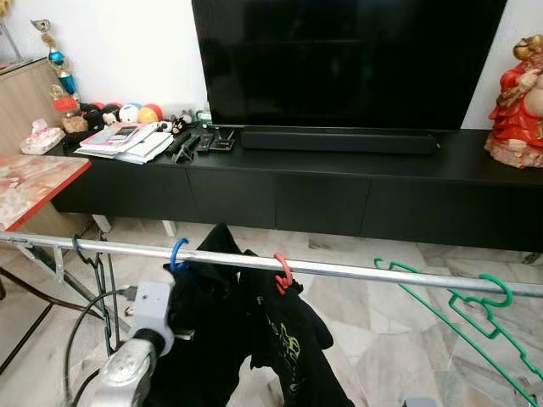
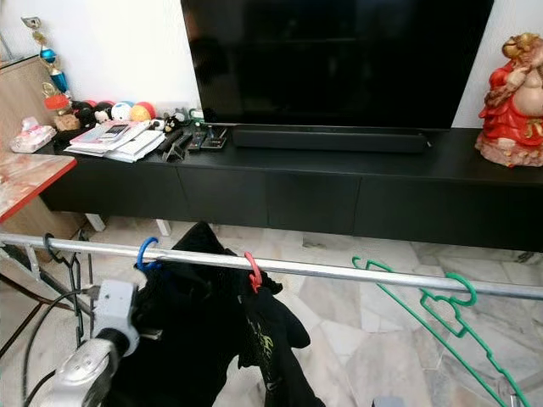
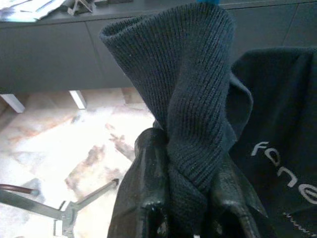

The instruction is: Hang hanger

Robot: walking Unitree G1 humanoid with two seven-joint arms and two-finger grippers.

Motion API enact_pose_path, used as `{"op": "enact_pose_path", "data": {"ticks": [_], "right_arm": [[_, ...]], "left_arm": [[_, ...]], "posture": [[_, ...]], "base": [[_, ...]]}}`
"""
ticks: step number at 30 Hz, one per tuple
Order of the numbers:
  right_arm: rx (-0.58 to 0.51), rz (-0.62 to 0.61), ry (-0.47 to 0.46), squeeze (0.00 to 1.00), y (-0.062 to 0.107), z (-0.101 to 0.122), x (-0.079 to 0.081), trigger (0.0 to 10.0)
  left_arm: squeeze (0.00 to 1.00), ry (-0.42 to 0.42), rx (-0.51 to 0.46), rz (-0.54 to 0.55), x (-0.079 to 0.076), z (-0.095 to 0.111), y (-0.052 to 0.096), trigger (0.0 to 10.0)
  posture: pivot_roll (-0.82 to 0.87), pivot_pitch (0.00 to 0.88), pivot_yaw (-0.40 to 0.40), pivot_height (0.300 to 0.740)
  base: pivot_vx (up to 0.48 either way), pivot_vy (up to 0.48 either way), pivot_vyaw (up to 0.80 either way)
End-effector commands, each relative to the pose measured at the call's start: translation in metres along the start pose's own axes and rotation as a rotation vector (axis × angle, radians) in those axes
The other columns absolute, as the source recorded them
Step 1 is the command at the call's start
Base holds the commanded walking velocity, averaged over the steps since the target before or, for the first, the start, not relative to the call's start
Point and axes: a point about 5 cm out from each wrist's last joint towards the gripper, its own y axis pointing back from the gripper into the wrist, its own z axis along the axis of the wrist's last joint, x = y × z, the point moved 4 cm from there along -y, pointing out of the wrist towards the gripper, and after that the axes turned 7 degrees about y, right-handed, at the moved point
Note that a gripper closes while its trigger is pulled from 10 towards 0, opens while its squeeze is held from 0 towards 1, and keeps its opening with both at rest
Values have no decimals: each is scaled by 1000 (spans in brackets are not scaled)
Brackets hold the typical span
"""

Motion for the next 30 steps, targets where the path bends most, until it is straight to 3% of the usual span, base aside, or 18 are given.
{"op": "enact_pose_path", "data": {"ticks": [1,9,16,22,30], "right_arm": [[7,5,1,0,0,-1,1,10000],[10,10,13,0,0,-2,1,10000],[11,13,20,0,0,-1,0,10000],[12,12,24,0,0,-1,-1,10000],[10,13,22,0,0,0,-1,10000]], "left_arm": [[0,-2,-23,8,1,10,-6,10000],[0,58,20,85,13,6,-15,10000],[0,26,87,119,21,-2,-19,10000],[0,19,137,115,18,-6,-26,10000],[0,-13,177,111,18,-18,-22,10000]], "posture": [[58,0,41,740],[56,5,39,740],[55,15,33,740],[55,19,29,740],[52,31,34,740]], "base": [[0,0,0],[0,0,0],[0,0,0],[0,0,0],[0,0,0]]}}
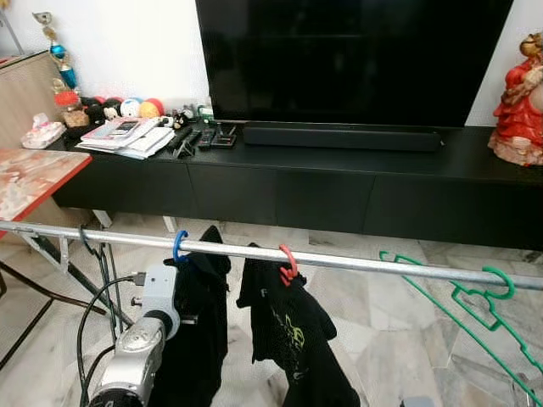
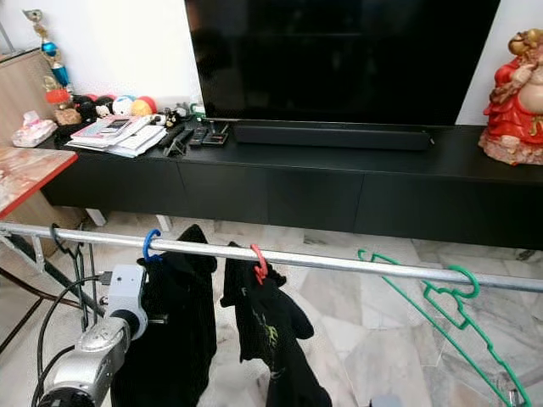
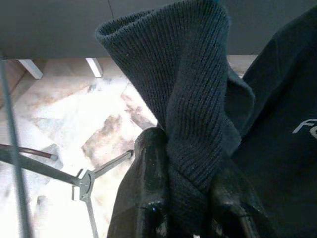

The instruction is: Hang hanger

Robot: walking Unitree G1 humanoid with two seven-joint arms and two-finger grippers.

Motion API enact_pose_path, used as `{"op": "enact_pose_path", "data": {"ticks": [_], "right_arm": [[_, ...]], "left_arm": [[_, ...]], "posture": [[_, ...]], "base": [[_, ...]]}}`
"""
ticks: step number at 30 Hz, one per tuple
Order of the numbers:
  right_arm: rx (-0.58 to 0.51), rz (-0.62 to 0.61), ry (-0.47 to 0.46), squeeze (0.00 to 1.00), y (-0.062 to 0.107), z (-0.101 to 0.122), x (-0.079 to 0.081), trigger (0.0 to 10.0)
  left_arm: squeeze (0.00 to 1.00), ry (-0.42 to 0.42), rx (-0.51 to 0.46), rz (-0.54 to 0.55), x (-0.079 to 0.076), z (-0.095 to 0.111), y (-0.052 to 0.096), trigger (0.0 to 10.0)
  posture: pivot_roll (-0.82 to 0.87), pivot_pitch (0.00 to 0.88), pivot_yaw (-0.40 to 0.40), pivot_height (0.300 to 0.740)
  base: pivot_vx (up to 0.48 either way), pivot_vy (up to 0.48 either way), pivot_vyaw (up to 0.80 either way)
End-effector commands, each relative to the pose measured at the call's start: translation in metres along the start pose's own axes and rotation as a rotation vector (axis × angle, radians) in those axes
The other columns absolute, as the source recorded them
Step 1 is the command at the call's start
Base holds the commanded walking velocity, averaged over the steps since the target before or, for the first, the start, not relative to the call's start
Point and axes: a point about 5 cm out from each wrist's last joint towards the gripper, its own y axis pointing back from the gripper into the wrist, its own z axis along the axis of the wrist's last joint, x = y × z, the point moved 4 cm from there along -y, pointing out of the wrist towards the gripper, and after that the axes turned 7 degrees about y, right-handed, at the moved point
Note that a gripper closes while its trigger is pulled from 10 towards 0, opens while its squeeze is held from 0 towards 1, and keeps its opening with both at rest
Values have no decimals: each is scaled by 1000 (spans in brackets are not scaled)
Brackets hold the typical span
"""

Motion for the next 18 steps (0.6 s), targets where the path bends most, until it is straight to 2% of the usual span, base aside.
{"op": "enact_pose_path", "data": {"ticks": [1,2,3,11,18], "right_arm": [[5,4,5,0,0,1,0,10000],[5,4,5,0,0,1,0,10000],[5,5,6,0,0,1,0,10000],[2,5,6,0,0,1,-1,10000],[4,6,11,0,0,1,-1,10000]], "left_arm": [[584,-8,35,-1,2,-11,3,10000],[584,-8,35,-1,2,-11,3,10000],[1000,-1,24,-4,2,-10,4,10000],[1000,29,-23,13,4,-12,14,10000],[1000,40,-107,45,10,-7,31,10000]], "posture": [[52,31,34,740],[52,31,34,740],[54,33,34,740],[54,35,34,740],[51,35,37,740]], "base": [[0,0,0],[0,0,0],[0,0,0],[0,0,0],[0,0,0]]}}
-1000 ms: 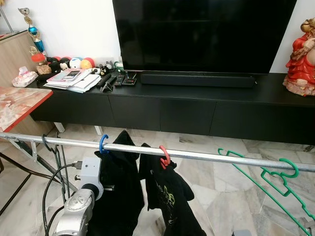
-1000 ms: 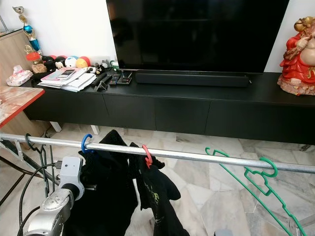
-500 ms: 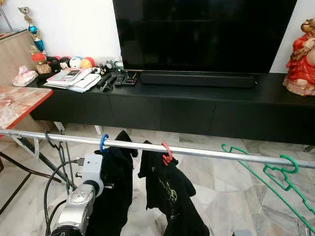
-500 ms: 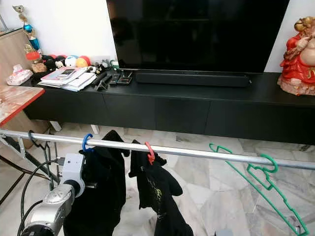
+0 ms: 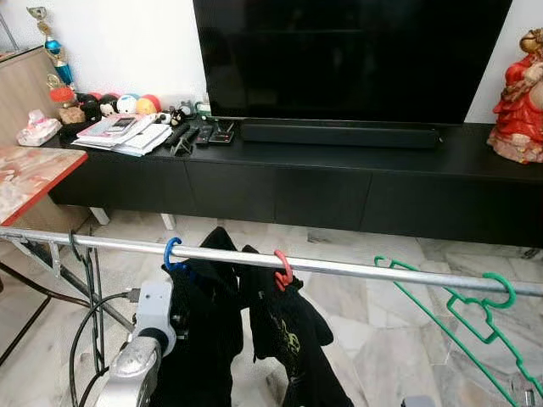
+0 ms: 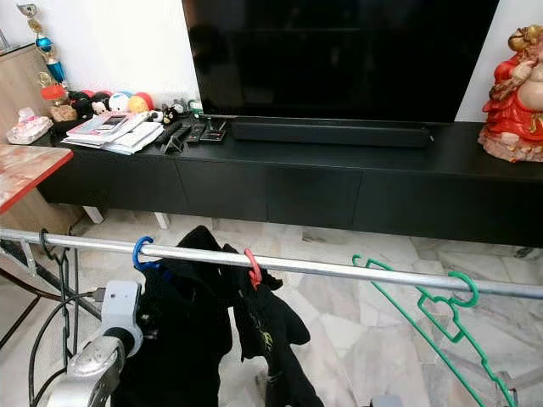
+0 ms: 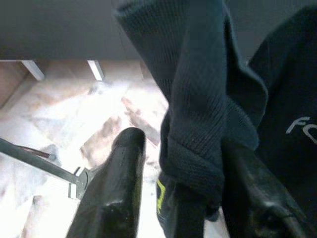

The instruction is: Hang hanger

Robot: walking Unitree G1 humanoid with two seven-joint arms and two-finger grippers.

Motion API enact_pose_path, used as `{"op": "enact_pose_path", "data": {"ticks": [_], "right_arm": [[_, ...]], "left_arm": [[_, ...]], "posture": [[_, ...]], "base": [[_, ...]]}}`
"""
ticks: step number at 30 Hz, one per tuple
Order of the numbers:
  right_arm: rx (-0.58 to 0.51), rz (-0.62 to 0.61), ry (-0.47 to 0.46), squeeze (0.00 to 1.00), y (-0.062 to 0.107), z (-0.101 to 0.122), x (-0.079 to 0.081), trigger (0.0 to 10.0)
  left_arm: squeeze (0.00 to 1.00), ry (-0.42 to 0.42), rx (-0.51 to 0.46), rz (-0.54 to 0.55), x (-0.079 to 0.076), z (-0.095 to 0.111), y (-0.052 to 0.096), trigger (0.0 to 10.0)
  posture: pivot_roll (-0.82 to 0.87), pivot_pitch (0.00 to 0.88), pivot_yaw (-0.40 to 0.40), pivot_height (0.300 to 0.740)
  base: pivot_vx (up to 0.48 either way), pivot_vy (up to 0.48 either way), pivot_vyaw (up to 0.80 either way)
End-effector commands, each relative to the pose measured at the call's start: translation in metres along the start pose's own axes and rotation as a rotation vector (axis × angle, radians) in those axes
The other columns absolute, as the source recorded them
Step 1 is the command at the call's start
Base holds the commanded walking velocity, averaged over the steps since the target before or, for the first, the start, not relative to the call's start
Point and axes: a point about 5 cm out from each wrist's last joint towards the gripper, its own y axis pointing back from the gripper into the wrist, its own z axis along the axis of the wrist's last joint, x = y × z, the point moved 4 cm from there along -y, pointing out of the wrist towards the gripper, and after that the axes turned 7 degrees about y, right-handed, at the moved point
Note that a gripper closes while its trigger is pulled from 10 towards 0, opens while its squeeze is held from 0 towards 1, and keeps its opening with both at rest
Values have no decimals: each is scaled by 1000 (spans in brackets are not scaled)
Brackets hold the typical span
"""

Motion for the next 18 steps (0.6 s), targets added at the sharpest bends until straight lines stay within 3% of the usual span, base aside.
{"op": "enact_pose_path", "data": {"ticks": [1,6,7,8,9,14,18], "right_arm": [[2,4,6,0,0,0,1,10000],[1,8,0,0,0,0,3,10000],[1,8,-1,0,0,0,3,10000],[1,8,-1,0,0,0,3,10000],[1,7,-2,0,0,0,3,10000],[5,5,-1,0,0,-1,2,10000],[7,2,-8,0,0,-2,2,10000]], "left_arm": [[1000,9,-58,32,8,10,9,10000],[1000,-17,-138,48,12,19,28,10000],[827,-28,-165,60,14,22,32,10000],[827,-28,-165,60,14,22,32,10000],[0,-25,-180,57,13,25,34,10000],[0,-1,-201,47,7,26,42,10000],[0,-28,-192,27,1,24,44,10000]], "posture": [[56,34,42,740],[64,24,49,740],[65,24,49,740],[65,24,49,740],[69,22,47,740],[68,1,44,740],[63,0,44,740]], "base": [[0,0,0],[0,0,0],[0,0,0],[0,0,0],[0,0,0],[0,0,0],[0,0,0]]}}
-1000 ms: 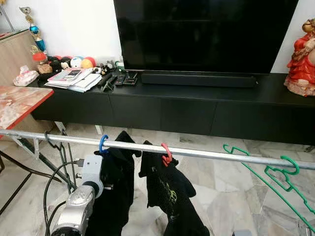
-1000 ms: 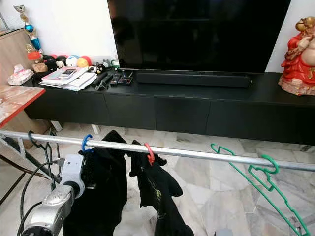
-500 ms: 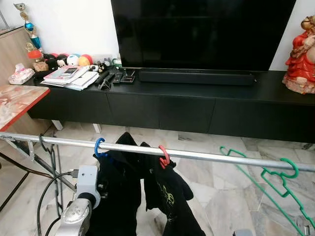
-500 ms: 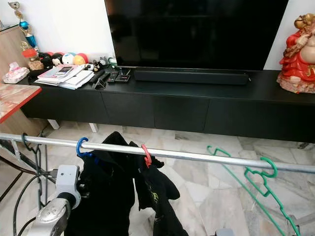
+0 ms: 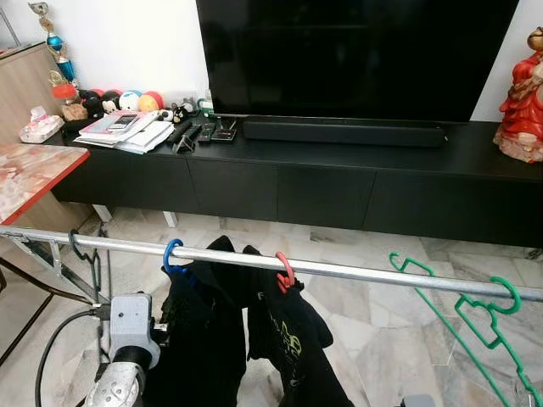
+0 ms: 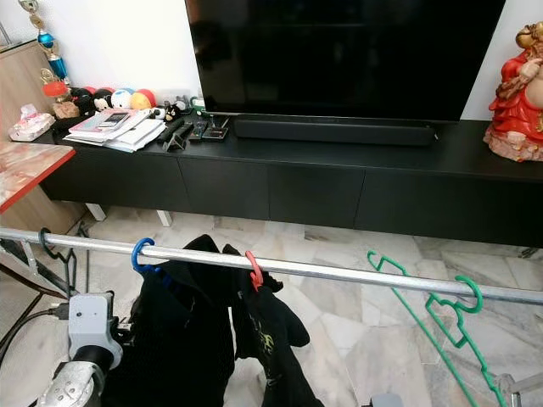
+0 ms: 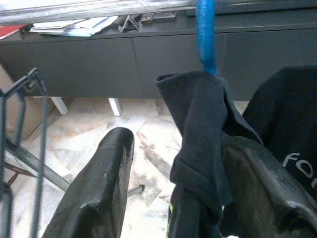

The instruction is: Hang hanger

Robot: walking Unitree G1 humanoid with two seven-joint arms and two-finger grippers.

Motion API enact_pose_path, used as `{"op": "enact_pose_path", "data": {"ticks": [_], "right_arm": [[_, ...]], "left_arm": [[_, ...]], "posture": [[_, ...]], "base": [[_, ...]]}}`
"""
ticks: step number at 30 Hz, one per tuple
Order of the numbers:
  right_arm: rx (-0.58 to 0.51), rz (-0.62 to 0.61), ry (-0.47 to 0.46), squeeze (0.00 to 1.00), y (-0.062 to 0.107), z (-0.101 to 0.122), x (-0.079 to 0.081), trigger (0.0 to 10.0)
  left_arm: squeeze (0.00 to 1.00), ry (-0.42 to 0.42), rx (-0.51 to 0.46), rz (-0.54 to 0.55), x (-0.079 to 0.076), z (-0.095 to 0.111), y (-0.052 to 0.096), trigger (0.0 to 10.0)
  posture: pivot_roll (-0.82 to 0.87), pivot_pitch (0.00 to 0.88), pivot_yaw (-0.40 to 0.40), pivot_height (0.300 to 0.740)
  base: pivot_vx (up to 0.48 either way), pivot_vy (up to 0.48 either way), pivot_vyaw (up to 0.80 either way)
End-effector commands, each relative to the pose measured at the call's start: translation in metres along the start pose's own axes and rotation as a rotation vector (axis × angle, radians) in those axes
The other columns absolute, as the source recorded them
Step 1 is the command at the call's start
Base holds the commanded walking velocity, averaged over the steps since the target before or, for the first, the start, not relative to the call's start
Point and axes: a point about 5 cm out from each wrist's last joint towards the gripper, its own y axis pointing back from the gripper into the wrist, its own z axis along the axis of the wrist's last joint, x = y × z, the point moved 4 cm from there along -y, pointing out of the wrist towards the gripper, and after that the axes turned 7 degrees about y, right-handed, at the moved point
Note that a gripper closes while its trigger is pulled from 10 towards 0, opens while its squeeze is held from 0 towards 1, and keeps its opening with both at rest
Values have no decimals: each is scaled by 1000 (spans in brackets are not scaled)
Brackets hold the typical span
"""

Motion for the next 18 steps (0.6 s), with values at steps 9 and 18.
{"op": "enact_pose_path", "data": {"ticks": [9,18], "right_arm": [[23,-1,-20,0,0,-5,2,10000],[16,9,-11,0,0,-4,3,10000]], "left_arm": [[0,-7,-16,-3,-2,6,0,10000],[0,2,-34,30,3,10,2,10000]], "posture": [[59,0,47,740],[65,4,44,740]], "base": [[0,-294,-558],[0,-376,-243]]}}
